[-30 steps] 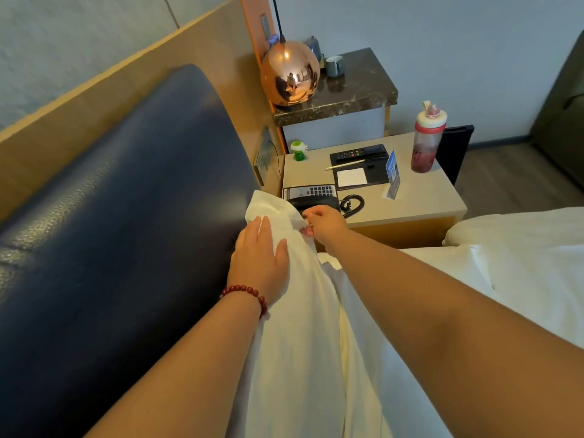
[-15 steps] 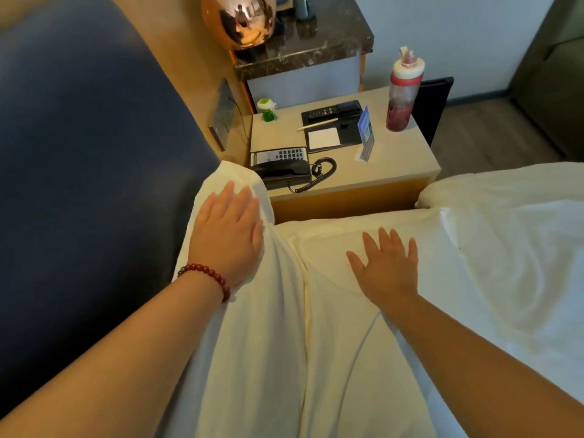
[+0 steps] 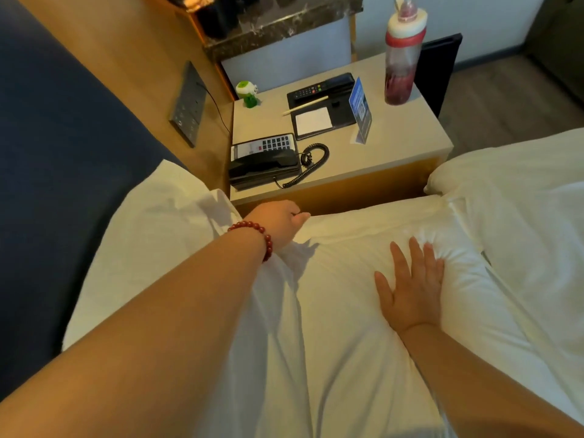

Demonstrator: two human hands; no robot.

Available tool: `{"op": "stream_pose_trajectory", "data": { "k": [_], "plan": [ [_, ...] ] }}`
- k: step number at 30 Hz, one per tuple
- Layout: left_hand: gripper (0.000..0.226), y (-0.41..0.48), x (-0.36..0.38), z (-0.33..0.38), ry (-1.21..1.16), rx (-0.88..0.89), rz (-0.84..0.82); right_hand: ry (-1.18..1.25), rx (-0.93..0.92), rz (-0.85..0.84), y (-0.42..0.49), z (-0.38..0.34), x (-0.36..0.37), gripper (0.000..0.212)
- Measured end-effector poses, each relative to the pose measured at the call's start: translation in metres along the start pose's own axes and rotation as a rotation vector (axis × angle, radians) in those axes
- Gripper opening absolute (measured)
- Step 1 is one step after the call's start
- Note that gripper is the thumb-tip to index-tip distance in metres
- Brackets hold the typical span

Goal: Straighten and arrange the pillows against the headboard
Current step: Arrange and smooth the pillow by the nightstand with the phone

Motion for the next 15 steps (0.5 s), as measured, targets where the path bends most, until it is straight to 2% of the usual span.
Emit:
{"op": "stream_pose_trajectory", "data": {
  "k": [3, 5, 9, 10, 12, 15],
  "plan": [
    [0.045, 0.013, 0.01, -0.021, -0.031, -0.082, -0.095, 0.03, -0.021, 0.04, 0.003, 0.005, 0.011, 0.068],
    [0.047, 0.023, 0.018, -0.034, 0.037, -0.113, -0.147, 0.029, -0.028, 0.057, 0.004, 0.006, 0.014, 0.069],
    [0.053, 0.037, 0.057, -0.057, 0.06, -0.223, -0.466, 0.032, -0.041, 0.081, 0.007, 0.01, 0.02, 0.069],
    [0.056, 0.039, 0.061, -0.063, 0.07, -0.263, -0.49, 0.033, -0.045, 0.085, 0.008, 0.01, 0.022, 0.069],
    [0.058, 0.046, 0.057, -0.072, 0.043, -0.3, -0.426, 0.038, -0.052, 0.094, 0.008, 0.011, 0.026, 0.07],
    [0.051, 0.052, 0.048, -0.078, -0.239, -0.324, -0.248, 0.045, -0.058, 0.105, 0.009, 0.012, 0.03, 0.069]
  ]
}}
Point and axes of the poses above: each hand's wrist, its own y-axis towards the middle knuckle, its own x-axis out of the palm, z = x × y, the point moved 6 cm from there along y, towards the middle knuckle, and after that the axes turned 3 degrees about x, right-handed, at the moved point
